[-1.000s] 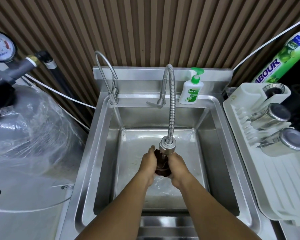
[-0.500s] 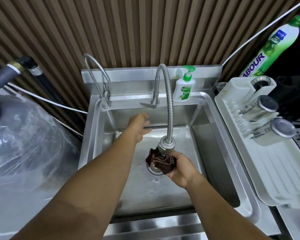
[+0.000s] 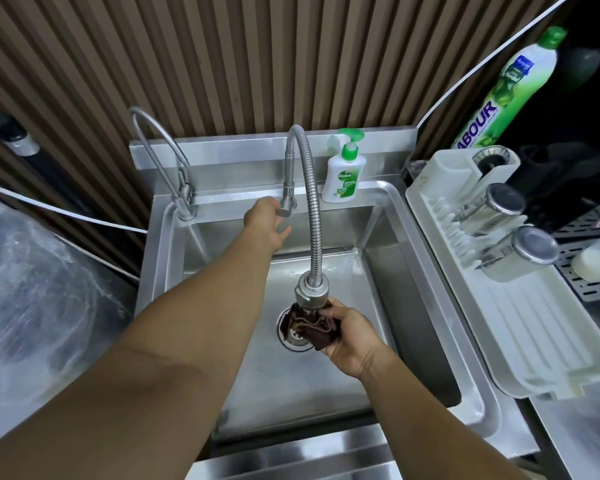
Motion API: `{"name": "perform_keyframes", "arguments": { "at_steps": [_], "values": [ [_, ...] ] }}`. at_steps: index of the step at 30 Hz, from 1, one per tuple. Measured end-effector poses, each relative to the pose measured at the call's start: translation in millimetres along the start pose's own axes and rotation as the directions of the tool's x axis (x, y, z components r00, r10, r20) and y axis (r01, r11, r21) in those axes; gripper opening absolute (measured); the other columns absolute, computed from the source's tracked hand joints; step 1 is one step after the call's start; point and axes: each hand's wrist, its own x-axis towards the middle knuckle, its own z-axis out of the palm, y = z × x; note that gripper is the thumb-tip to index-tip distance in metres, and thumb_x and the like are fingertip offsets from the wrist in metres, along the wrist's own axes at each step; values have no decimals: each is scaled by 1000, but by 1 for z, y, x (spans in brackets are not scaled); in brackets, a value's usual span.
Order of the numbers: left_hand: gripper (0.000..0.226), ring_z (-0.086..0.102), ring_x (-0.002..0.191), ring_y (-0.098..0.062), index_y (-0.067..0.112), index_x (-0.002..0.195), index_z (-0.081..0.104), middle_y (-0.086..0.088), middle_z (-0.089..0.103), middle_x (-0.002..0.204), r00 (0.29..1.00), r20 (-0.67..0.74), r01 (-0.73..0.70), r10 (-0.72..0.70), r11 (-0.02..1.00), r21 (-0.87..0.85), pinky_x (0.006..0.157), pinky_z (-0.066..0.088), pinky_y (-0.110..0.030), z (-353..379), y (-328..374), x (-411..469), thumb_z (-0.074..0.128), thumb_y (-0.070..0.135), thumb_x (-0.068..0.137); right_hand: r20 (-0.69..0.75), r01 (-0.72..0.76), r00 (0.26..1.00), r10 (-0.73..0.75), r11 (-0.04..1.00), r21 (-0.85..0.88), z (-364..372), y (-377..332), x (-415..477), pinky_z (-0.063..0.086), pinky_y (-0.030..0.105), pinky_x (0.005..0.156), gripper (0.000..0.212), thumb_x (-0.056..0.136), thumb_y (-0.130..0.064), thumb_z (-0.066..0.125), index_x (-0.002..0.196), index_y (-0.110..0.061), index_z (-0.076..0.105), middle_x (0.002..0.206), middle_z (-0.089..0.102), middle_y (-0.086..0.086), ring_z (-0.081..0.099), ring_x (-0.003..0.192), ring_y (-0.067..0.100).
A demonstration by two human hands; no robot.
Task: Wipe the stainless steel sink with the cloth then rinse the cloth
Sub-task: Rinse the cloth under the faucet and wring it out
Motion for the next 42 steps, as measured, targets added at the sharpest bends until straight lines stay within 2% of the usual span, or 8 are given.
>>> {"name": "perform_keyframes", "arguments": {
  "at_steps": [6, 9, 13, 17, 21, 28, 35, 42],
  "values": [
    [32, 66, 95, -14, 37, 109, 68, 15, 71, 111, 864, 261, -489, 431, 591, 641, 83, 56, -31, -18, -23, -18, 50, 19, 91, -21, -15, 1000, 15, 1000, 8, -2, 2, -1, 61, 33, 59, 40, 97, 3, 38, 128, -2, 63, 107, 74, 24, 75, 83, 33],
    [64, 61, 77, -18, 50, 135, 49, 18, 58, 127, 837, 461, -533, 294, 254, 807, 63, 51, -27, -40, -1, -23, 42, 6, 90, -45, -36, 998, 36, 999, -5, -1, 7, -4, 62, 33, 61, 39, 98, 1, 39, 129, -3, 63, 112, 73, 24, 75, 86, 33],
    [85, 58, 122, -19, 37, 160, 13, 12, 40, 153, 861, 452, -491, 231, 154, 857, 96, 48, -29, -75, -3, -55, 60, 18, 91, -85, -64, 994, 63, 998, -7, -3, 14, -10, 61, 32, 57, 38, 100, -2, 40, 131, -1, 61, 112, 73, 24, 75, 81, 31],
    [117, 6, 153, -7, 34, 160, -5, 12, -6, 168, 840, 511, -528, -182, -58, 847, 120, 17, -22, -131, -59, -106, 78, 29, 77, -59, -97, 993, 97, 995, 1, -3, 21, -26, 60, 35, 56, 36, 99, -6, 39, 125, 5, 61, 107, 73, 26, 76, 78, 34],
    [128, 27, 145, -7, 42, 156, -8, 16, -6, 167, 793, 597, -608, -116, -125, 784, 112, 40, -33, -142, -115, -143, 84, 37, 67, -17, -91, 996, 90, 986, -142, 13, 32, -40, 58, 34, 58, 33, 98, -6, 43, 121, 5, 63, 102, 73, 25, 72, 84, 36],
    [47, 66, 95, -29, 26, 126, 45, -4, 66, 111, 871, 461, -436, 168, -168, 884, 78, 56, -43, -128, -115, -163, 65, 33, 83, 80, 204, 978, -192, 811, -548, 39, 39, -55, 54, 35, 82, 19, 99, 1, 52, 109, -6, 67, 104, 74, 18, 70, 100, 27],
    [87, 66, 90, -33, 44, 154, 11, -9, 69, 101, 824, 528, -456, 208, -311, 834, 76, 55, -41, -129, -101, -177, 62, 26, 86, 164, 331, 941, -295, 711, -621, 34, 34, -73, 54, 27, 68, 16, 91, 6, 63, 92, -6, 73, 84, 75, 10, 71, 80, 18],
    [26, 65, 93, -32, 26, 109, 62, -5, 71, 100, 805, 560, -442, 195, -432, 786, 71, 50, -34, -138, -104, -183, 59, 26, 83, 174, 286, 958, -228, 729, -621, 27, 26, -84, 55, 34, 64, 26, 88, -5, 47, 77, -9, 70, 78, 68, 8, 63, 75, 23]
  ]
}}
